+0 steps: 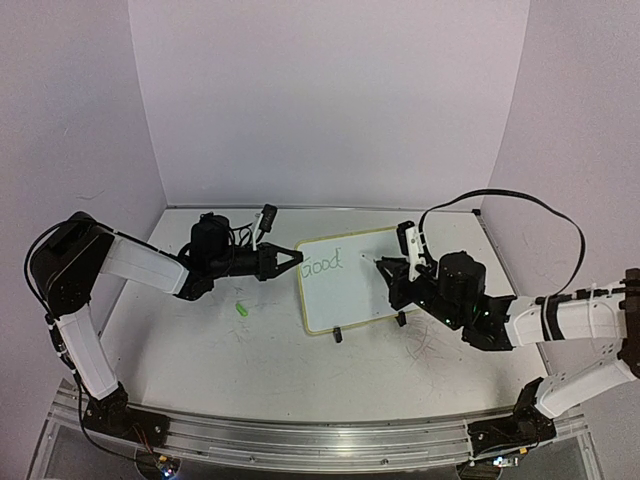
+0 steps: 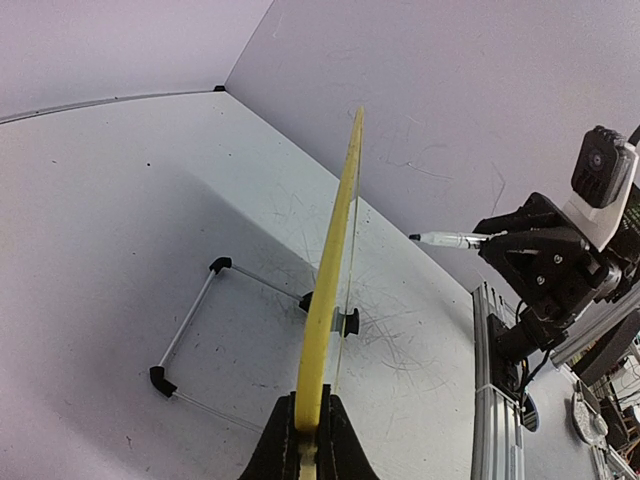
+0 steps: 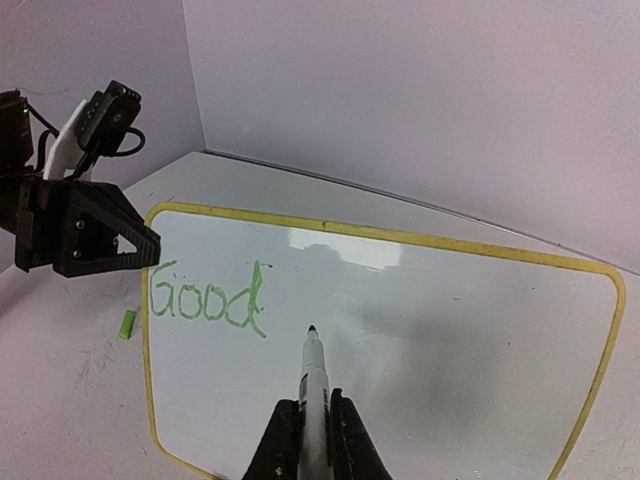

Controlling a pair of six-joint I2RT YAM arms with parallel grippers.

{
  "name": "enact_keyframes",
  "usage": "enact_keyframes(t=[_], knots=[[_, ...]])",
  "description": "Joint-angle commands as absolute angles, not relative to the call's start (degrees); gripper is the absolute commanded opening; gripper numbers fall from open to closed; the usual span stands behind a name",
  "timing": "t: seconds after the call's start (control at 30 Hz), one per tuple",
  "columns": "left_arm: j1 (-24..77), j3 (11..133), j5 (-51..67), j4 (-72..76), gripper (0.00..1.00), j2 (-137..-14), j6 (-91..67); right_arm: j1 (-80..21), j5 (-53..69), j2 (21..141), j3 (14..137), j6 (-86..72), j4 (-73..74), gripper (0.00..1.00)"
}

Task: Write a sentence on the whiteboard

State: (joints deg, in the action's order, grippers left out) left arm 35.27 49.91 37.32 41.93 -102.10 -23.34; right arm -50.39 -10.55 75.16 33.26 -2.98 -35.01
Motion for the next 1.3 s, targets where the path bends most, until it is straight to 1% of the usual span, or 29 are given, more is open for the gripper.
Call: enact_keyframes(t=[0.0, 0.13, 0.27, 0.77, 1.1, 1.27], knots=[[35.1, 51.1, 34.7, 40.7, 0.00, -100.2, -21.6, -50.9, -7.6, 76.9, 35.5, -2.2, -35.5, 0.00], [35.2, 51.2, 34.1, 40.5, 0.00, -100.4, -21.9, -51.1, -5.1, 77.9, 35.1, -2.2, -37.4, 0.00], [35.3, 51.0, 32.8, 40.4, 0.00, -100.5, -21.9, -51.3, -5.1, 78.1, 34.9, -2.6, -38.2, 0.00], [35.5, 50.3, 29.6, 39.9, 0.00, -99.2, -20.6, -51.3, -13.2, 77.7, 34.1, -4.8, -38.8, 0.00], [35.6, 50.3, 28.5, 38.6, 0.00, -98.8, -20.0, -51.3, -12.5, 78.4, 34.7, -3.2, -38.0, 0.00], [35.6, 50.5, 28.4, 37.9, 0.00, -98.7, -19.4, -51.3, -17.5, 77.7, 34.7, -2.2, -37.9, 0.00]])
